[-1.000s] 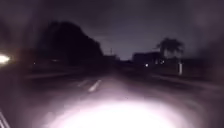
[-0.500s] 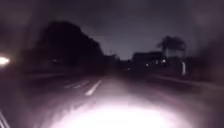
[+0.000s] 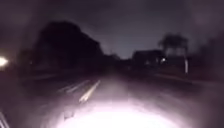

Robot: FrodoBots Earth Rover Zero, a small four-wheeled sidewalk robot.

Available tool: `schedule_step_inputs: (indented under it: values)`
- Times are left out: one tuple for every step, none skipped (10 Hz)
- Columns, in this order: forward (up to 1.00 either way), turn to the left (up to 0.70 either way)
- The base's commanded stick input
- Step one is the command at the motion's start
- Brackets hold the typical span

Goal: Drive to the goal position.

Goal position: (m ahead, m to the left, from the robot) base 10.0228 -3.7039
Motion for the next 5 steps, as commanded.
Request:
schedule_step_inputs:
  values:
    - [0.7, 0.0]
    - [0.7, 0.0]
    - [0.7, 0.0]
    - [0.7, 0.0]
    - [0.7, 0.0]
